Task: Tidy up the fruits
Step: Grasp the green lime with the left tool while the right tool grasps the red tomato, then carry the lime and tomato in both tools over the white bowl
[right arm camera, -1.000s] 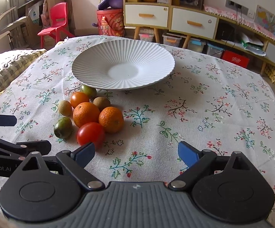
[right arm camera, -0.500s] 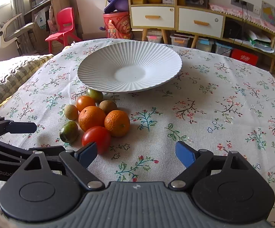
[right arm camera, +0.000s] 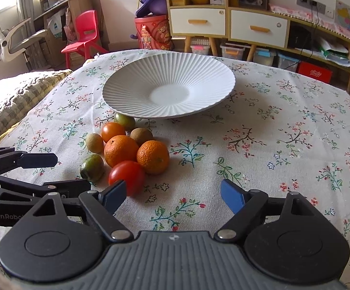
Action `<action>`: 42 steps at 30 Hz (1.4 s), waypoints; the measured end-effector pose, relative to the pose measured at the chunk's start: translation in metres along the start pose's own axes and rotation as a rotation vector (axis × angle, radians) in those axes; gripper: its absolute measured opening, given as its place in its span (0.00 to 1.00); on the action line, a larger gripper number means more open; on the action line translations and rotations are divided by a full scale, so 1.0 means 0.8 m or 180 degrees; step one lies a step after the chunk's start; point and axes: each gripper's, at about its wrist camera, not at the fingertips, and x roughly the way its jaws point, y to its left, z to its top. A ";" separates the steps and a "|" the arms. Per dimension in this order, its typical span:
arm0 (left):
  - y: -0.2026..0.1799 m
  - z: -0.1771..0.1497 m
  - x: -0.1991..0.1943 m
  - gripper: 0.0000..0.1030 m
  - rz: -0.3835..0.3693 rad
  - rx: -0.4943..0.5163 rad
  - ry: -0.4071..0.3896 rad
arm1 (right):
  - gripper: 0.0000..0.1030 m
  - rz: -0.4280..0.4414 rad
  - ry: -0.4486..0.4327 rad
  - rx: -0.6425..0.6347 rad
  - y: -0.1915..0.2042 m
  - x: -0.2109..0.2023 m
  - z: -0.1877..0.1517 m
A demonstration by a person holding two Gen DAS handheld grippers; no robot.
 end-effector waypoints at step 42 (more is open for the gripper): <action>0.027 0.009 -0.005 0.11 0.0224 -0.0182 -0.0079 | 0.30 0.0327 0.0224 -0.0145 0.041 0.023 0.009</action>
